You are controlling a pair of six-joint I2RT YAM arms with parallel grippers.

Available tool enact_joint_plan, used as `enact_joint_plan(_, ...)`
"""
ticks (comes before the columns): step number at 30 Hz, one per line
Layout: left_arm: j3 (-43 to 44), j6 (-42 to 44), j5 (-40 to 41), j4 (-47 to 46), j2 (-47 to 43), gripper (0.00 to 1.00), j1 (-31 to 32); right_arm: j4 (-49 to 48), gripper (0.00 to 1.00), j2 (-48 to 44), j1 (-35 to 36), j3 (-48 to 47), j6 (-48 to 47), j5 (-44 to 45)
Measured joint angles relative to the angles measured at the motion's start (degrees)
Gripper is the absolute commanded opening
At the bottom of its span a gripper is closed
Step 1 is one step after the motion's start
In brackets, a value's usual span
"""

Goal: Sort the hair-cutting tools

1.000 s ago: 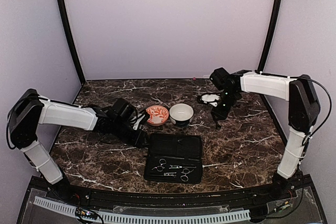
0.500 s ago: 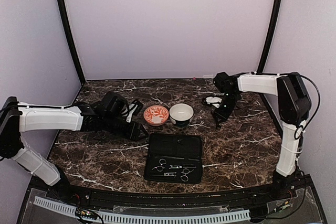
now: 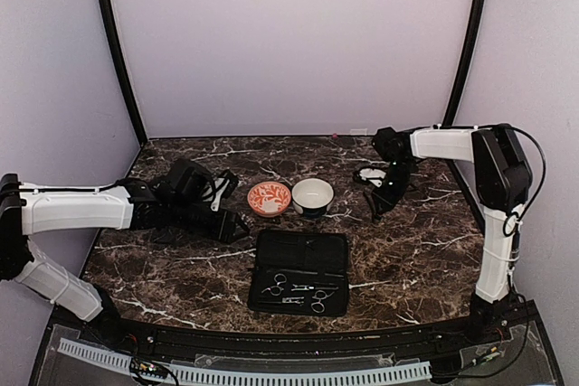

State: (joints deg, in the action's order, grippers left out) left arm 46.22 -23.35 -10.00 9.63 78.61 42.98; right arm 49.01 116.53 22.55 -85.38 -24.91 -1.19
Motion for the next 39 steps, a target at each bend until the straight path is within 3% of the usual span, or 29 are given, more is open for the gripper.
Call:
enact_joint_plan(13, -0.22, -0.90, 0.42, 0.42, -0.83, 0.50, 0.00, 4.00, 0.20, 2.82, 8.15, -3.28, 2.54, -11.74)
enact_joint_plan(19, -0.11, -1.29, 0.79, 3.30, -1.25, 0.50, 0.20, 4.66, 0.23, 1.49, 6.10, -2.62, 0.55, -13.75)
enact_joint_plan(23, 1.40, -1.22, 1.95, 6.75, -2.67, 0.53, 0.37, 7.08, 0.29, -2.21, 2.99, -1.57, -6.99, -14.05)
enact_joint_plan(27, 3.69, -0.85, 3.10, 8.48, -4.15, 0.56, 0.39, 8.07, 0.43, -5.66, 1.29, -1.60, -18.21, -11.32)
enact_joint_plan(39, 4.37, -3.15, 4.68, 12.28, -7.78, 0.56, 0.42, 5.14, 0.42, 2.14, 1.46, -9.35, -41.16, -5.20)
